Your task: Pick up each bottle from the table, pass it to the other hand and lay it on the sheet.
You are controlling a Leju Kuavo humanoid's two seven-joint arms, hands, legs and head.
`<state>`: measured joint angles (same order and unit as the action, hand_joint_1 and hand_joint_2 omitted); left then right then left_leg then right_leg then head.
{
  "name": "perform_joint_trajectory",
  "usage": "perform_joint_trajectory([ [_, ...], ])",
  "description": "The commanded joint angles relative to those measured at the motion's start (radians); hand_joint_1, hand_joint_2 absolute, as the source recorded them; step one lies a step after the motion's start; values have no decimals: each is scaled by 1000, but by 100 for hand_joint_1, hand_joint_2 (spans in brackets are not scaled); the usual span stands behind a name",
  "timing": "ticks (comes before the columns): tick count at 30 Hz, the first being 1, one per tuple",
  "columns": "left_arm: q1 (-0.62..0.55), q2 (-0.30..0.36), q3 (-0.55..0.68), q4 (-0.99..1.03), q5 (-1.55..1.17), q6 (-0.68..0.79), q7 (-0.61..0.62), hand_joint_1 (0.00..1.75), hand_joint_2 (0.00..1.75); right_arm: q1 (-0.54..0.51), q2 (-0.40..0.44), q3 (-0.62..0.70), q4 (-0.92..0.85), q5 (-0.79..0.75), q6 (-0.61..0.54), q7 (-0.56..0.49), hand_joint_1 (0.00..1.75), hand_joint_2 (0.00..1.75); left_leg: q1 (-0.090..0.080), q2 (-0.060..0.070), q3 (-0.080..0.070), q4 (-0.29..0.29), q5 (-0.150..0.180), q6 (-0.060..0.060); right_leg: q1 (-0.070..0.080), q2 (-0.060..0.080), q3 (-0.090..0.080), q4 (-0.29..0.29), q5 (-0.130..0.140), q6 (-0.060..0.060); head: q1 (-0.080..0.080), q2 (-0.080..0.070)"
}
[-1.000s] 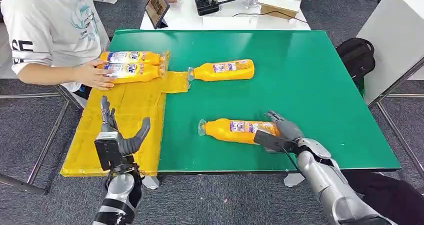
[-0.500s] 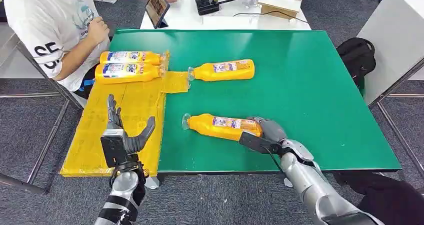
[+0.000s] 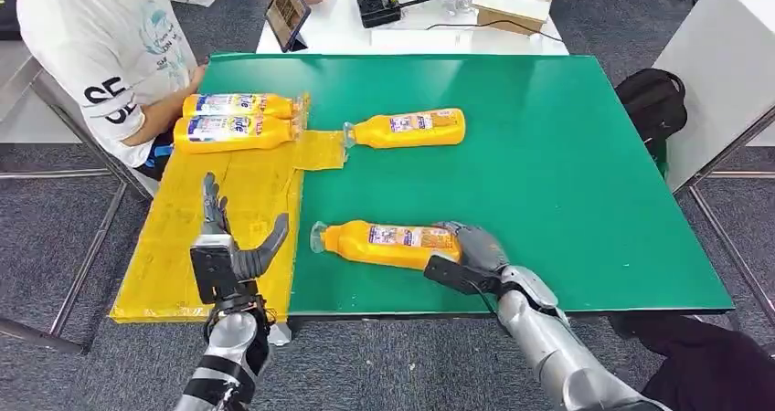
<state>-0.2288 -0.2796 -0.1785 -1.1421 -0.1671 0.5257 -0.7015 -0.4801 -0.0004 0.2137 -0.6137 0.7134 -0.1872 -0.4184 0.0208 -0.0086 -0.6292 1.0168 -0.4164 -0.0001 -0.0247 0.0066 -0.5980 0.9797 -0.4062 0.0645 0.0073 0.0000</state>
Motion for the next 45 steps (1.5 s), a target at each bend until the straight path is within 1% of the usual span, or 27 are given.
perform_joint_trajectory([
  [1,-18,3,13,70,4,3,3,0,175,76,77,-158,-185,-85,-88,-40,175,175,0,2,3,0,-2,1,0,0,3,0,-1,-3,0,0],
  [2,-17,2,15,71,3,6,3,0,175,93,87,-177,-225,-101,-107,-49,175,175,0,1,2,-1,-1,1,0,0,2,0,-1,-3,0,0],
  [3,-15,-2,21,76,7,3,3,0,175,132,110,-221,-319,-139,-153,-69,175,175,0,2,4,-1,-2,1,1,0,3,-1,-1,-3,0,0],
  [4,-10,-3,22,76,8,6,3,0,175,172,125,-244,-416,-162,-168,-73,175,175,0,0,2,-1,-1,1,0,-1,1,0,-1,-3,0,0],
  [5,-6,-4,22,75,7,12,3,0,175,207,144,-270,-499,-186,-196,-80,175,175,0,0,3,0,-2,1,1,-2,3,0,-2,-4,0,0],
  [7,-2,-5,25,74,12,13,3,0,175,241,154,-282,-583,-198,-204,-74,175,175,-1,-1,0,-1,-1,0,0,-1,0,0,-1,-2,0,0],
  [8,-2,-5,25,74,12,13,3,0,175,241,154,-282,-583,-198,-204,-74,175,175,0,0,1,0,-2,1,0,-1,1,0,-2,-3,0,0],
  [10,-2,-5,25,74,12,13,3,0,175,241,154,-282,-583,-198,-204,-74,175,175,0,-2,0,0,-1,1,0,-2,0,0,-2,-2,0,0],
  [11,-2,-5,25,74,12,13,3,0,175,241,154,-282,-583,-198,-204,-74,175,175,0,-1,2,0,-2,1,0,-1,2,0,-2,-3,0,0],
  [16,-2,-5,25,74,12,13,3,0,175,241,154,-282,-583,-198,-204,-74,175,175,-1,-1,0,-1,-1,1,0,-1,-1,0,-1,-2,0,0],
  [18,-2,-5,25,74,12,13,3,0,175,241,154,-282,-583,-198,-204,-74,175,175,0,0,1,-1,-1,1,0,-1,1,0,-2,-3,0,0],
  [20,-4,-5,28,80,12,15,3,0,175,251,166,-305,-607,-220,-233,-92,175,175,0,0,0,-1,-1,1,0,-1,0,0,-1,-2,0,0],
  [23,-5,-7,33,82,17,16,3,0,175,270,181,-330,-661,-258,-255,-112,175,175,0,0,3,-1,-2,1,0,-1,3,-1,-2,-4,0,0],
  [24,-5,-8,36,82,22,8,3,0,175,277,182,-335,-676,-267,-259,-119,175,175,0,-1,1,-1,-1,1,0,-2,1,0,-2,-3,0,0],
  [25,-5,-12,43,89,34,-15,3,0,175,286,185,-338,-698,-281,-256,-131,175,175,0,-1,2,-1,-2,1,0,-2,2,0,-3,-4,0,0],
  [26,-10,-18,55,107,46,-61,3,0,175,297,190,-338,-716,-285,-255,-144,175,175,0,0,2,-1,-2,1,0,-1,2,0,-2,-3,0,0],
  [27,-12,-26,62,117,58,-125,3,0,175,314,191,-326,-735,-288,-231,-166,175,175,0,-1,0,-1,-1,1,0,-2,0,0,-2,-2,0,0],
  [28,-19,-37,76,141,85,-205,3,0,175,326,195,-317,-745,-276,-227,-182,175,175,0,-1,2,-1,-2,1,0,-2,2,0,-3,-3,0,0],
  [30,-28,-52,60,175,118,-401,3,0,175,355,207,-290,-753,-249,-213,-210,175,175,0,-2,1,-1,-1,1,0,-2,1,-1,-2,-2,0,0],
  [31,-33,-60,50,192,137,-483,8,0,175,367,213,-277,-750,-237,-212,-222,175,175,0,-2,3,-1,-2,1,1,-3,3,-1,-3,-4,0,0],
  [32,-29,-65,34,184,143,-528,17,0,175,378,221,-268,-749,-230,-212,-233,175,175,0,-2,2,-1,-2,1,0,-3,2,-1,-2,-3,0,0],
  [33,-14,-63,-5,150,155,-628,34,0,175,390,232,-252,-737,-221,-204,-256,175,175,0,-2,3,-1,-2,1,1,-3,3,-1,-3,-4,0,0],
  [35,6,-65,-54,105,157,-686,47,0,175,409,248,-223,-728,-222,-203,-280,175,175,0,0,-1,-1,-1,0,0,-1,-1,-1,-1,-2,0,0],
  [38,19,-61,-98,74,146,-710,48,0,175,432,244,-152,-730,-231,-236,-280,175,175,0,0,2,0,-3,1,1,-1,2,0,-3,-4,-1,0],
  [39,19,-61,-102,72,146,-713,48,0,175,434,244,-142,-726,-228,-243,-280,175,175,0,-1,-1,0,-1,0,1,-1,-1,0,-2,-2,0,0],
  [42,7,-59,-104,84,159,-725,47,0,175,427,244,-110,-670,-231,-258,-280,175,175,0,2,2,-1,-3,1,1,1,2,-1,-2,-3,0,0],
  [45,-7,-58,-95,109,184,-753,45,0,175,423,240,-98,-643,-238,-268,-280,175,175,0,1,1,-1,-2,1,1,0,1,-1,-2,-3,0,0],
])
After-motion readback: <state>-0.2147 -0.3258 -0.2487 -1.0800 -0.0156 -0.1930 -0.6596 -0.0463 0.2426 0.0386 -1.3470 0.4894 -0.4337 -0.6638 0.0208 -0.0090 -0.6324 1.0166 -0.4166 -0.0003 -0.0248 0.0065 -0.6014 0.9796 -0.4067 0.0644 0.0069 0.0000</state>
